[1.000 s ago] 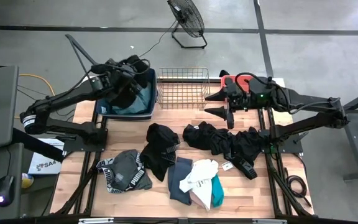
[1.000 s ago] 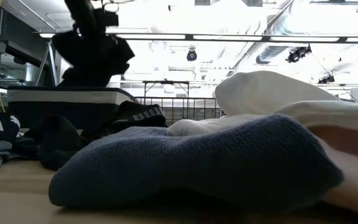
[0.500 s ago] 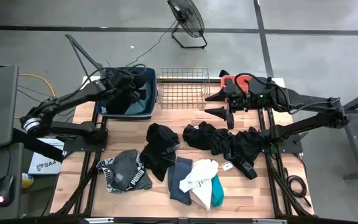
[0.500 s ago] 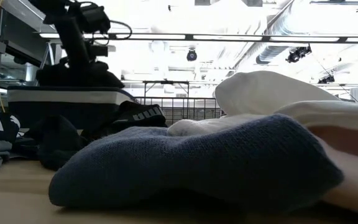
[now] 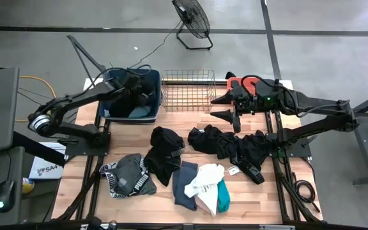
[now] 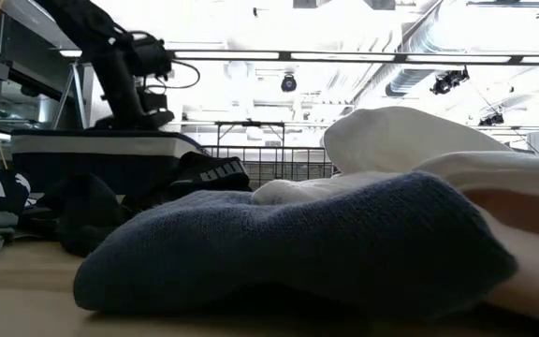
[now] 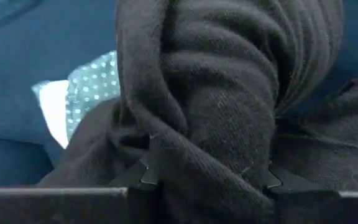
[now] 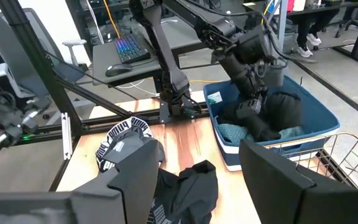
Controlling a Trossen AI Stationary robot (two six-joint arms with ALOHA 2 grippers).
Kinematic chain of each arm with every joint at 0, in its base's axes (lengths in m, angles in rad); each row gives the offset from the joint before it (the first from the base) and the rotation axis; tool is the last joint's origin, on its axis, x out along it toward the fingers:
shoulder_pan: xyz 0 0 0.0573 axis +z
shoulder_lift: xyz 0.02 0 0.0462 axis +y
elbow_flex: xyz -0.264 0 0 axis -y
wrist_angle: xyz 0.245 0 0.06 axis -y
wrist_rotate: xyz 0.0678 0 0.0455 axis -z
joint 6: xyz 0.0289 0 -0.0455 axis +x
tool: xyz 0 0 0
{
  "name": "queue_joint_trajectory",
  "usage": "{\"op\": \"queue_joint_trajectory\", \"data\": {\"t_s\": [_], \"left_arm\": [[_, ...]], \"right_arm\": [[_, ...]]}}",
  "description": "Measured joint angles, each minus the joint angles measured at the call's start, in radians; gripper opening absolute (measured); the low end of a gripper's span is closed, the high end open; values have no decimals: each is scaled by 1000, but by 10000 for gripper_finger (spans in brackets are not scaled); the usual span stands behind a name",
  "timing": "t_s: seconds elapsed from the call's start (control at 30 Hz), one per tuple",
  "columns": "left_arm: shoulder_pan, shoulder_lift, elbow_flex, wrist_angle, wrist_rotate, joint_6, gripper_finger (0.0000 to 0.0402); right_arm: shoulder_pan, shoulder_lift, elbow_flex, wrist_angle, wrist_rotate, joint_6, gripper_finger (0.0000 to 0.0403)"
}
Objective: Pick & Place Cloths
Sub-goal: Put the black shirt into the blue bin
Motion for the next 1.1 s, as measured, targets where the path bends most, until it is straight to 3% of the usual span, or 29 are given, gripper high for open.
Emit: {"op": "queue_joint_trajectory", "data": {"t_s": [0.23,0.47,0.7,0.8,0.9,1.1], "left_arm": [[5,103,2,12,28,-10,109],[4,123,3,19,31,-9,113],[4,116,76,-90,49,17,295],[4,111,143,-179,64,12,352],[4,109,209,-282,75,-10,377],[4,109,330,-421,74,-13,384]], "right_arm": [[0,0,0,-16,0,10,215],[0,0,0,-37,0,10,215],[0,0,0,-37,0,17,215],[0,0,0,-37,0,17,215],[0,0,0,-37,0,21,215],[0,0,0,-44,0,21,215]]}}
